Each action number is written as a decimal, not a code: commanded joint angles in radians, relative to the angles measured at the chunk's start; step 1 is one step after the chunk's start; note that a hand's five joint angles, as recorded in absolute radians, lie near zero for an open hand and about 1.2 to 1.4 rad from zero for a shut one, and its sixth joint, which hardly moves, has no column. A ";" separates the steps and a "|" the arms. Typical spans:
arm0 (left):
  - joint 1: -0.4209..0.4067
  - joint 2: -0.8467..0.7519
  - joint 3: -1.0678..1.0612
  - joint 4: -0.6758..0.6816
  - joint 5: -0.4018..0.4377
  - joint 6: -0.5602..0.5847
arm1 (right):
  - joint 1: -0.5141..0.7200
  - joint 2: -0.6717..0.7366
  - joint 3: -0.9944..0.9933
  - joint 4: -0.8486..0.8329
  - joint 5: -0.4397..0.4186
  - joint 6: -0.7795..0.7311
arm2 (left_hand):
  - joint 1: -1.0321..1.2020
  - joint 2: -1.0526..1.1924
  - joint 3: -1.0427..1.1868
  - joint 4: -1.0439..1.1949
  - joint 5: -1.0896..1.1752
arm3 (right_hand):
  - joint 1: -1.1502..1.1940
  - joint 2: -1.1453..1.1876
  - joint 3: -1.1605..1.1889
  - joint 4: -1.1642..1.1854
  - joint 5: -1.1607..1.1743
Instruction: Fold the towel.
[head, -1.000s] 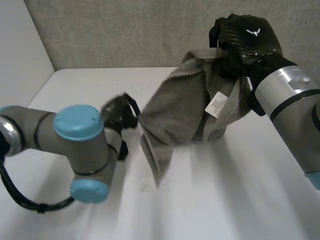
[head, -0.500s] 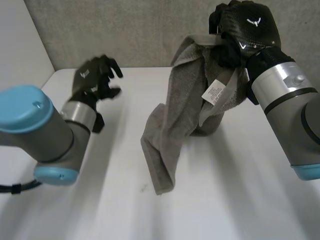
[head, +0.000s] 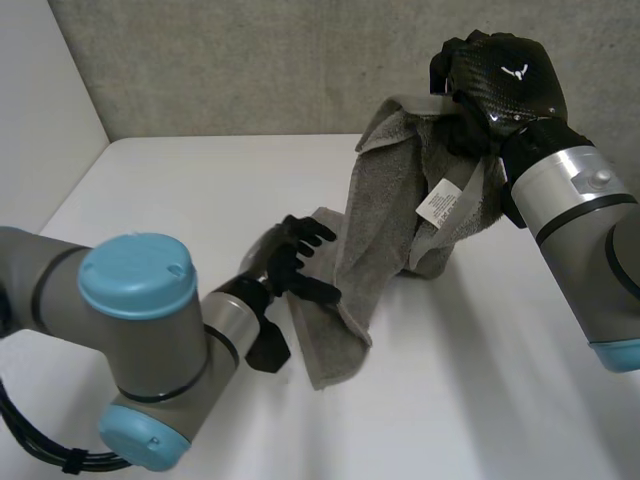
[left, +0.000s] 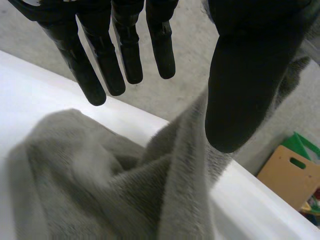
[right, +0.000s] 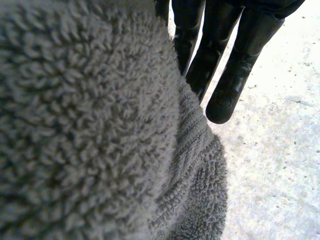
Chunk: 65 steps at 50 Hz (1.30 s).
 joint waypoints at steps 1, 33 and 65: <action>-0.056 -0.082 0.059 0.006 -0.041 -0.055 | 0.001 0.000 0.015 -0.001 0.000 -0.002 | 0.063 0.069 0.069 0.071 0.071 | 0.396 0.220 0.208 0.199 0.318; 0.071 0.001 0.107 -0.023 -0.170 0.297 | -0.045 0.000 -0.043 0.259 -0.090 -0.034 | 0.861 0.868 0.867 0.869 0.869 | 0.396 0.220 0.208 0.199 0.318; 0.224 0.006 0.342 0.410 -0.084 1.072 | -0.062 0.262 -0.358 -0.087 -0.093 -0.151 | 0.861 0.868 0.867 0.869 0.869 | 0.396 0.220 0.208 0.199 0.318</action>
